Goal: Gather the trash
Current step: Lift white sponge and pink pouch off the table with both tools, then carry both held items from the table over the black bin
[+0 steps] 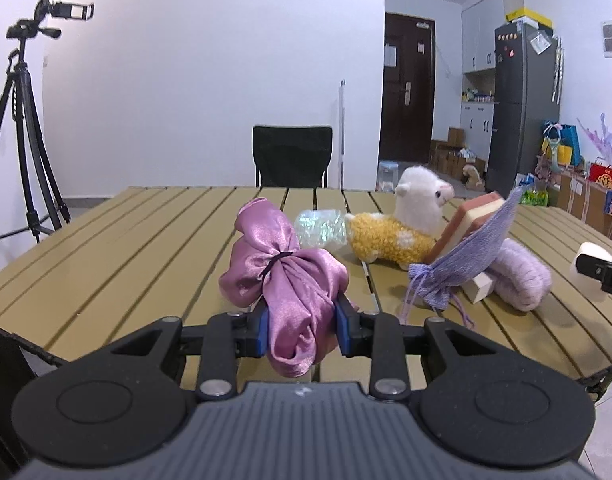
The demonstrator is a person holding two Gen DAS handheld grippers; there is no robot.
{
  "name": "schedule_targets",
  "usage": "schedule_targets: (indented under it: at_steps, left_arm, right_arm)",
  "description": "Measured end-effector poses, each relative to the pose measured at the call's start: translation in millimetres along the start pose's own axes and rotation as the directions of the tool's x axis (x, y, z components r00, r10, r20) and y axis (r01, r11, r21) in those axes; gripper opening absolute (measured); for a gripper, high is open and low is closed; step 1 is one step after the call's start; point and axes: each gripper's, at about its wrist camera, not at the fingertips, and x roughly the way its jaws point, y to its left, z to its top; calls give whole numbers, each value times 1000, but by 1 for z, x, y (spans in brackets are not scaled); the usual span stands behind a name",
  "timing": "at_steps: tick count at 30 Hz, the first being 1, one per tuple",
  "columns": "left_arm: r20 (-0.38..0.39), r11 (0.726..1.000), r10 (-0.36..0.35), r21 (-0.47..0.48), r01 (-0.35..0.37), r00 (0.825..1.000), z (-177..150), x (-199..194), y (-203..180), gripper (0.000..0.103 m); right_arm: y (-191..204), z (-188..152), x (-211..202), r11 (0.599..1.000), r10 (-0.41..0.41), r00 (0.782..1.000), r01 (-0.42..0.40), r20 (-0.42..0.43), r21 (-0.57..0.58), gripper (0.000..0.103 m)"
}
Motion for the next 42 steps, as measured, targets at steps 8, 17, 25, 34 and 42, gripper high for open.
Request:
schedule_targets:
  at_steps: [8,17,25,34,42]
  left_arm:
    - [46,1000,-18,-3,18,999,-8,-38,-1,31]
    - [33,998,-58,-33,59,998,-32,-74,0,32]
    - [16,997,-70,-44,71,997,-56,-101,2,31]
    - [-48,996,-84,-20,83,995,-88,-112,-5,32]
    - [-131,996,-83,15,86,988,-120,-112,-10,32]
  right_arm:
    - [21,-6,-48,998,43,998,-41,50,-44,55]
    - [38,-34,-105,993,97,994,-94,45,-65,55]
    - [46,-64,-144,987,136,991,-135,1,-84,55]
    - [50,-88,-157,983,149,985,-157,-82,-95,55]
    - [50,-119,-166,981,147,975,-165,-169,-98,55]
